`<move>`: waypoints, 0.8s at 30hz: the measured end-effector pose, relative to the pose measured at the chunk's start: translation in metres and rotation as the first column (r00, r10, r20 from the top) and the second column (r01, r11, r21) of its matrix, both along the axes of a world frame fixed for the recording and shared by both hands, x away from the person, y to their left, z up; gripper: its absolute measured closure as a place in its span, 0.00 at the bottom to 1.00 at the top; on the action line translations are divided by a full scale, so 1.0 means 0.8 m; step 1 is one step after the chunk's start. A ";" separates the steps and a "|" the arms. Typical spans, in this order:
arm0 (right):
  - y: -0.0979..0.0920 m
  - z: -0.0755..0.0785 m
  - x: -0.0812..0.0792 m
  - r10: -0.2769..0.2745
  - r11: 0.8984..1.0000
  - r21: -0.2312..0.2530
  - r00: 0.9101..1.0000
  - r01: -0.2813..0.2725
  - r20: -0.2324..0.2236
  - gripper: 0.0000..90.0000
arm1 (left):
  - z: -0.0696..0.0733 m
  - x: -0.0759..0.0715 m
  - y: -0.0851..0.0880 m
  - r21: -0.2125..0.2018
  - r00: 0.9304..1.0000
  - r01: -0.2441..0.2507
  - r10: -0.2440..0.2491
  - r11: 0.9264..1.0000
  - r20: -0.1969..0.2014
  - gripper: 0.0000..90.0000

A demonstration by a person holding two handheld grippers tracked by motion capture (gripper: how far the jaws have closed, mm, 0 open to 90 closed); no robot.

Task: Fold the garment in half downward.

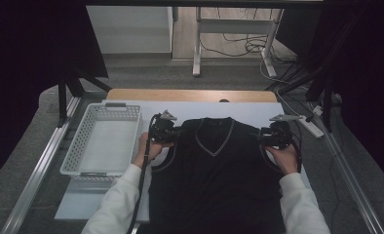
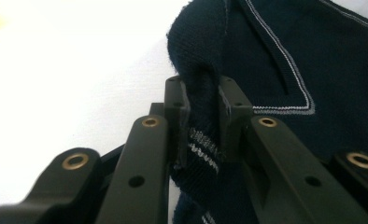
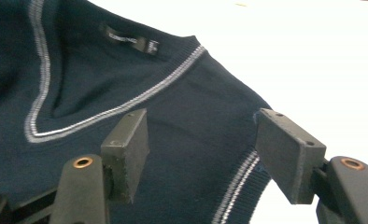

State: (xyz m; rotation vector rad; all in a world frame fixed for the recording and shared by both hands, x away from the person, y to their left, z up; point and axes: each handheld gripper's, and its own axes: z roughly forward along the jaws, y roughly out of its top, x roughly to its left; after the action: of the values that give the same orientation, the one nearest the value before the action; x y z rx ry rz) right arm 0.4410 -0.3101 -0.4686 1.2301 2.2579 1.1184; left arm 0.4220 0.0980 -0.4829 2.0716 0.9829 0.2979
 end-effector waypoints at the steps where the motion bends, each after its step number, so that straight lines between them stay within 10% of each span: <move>1: -0.001 -0.001 0.002 -0.004 1.000 -0.002 1.000 0.004 -0.008 0.39 | 0.000 0.000 0.000 0.000 1.000 0.000 0.000 1.000 0.000 0.84; 24: -0.021 -0.027 0.065 -0.089 0.993 -0.090 0.992 0.081 -0.088 0.36 | 0.001 -0.001 -0.001 -0.005 1.000 0.001 -0.001 1.000 0.001 0.84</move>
State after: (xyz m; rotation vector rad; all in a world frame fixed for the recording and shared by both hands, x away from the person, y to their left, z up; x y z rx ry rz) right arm 0.4930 -0.3267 -0.4902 1.3547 2.2714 0.9423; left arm 0.4214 0.0972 -0.4823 2.0667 0.9808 0.2959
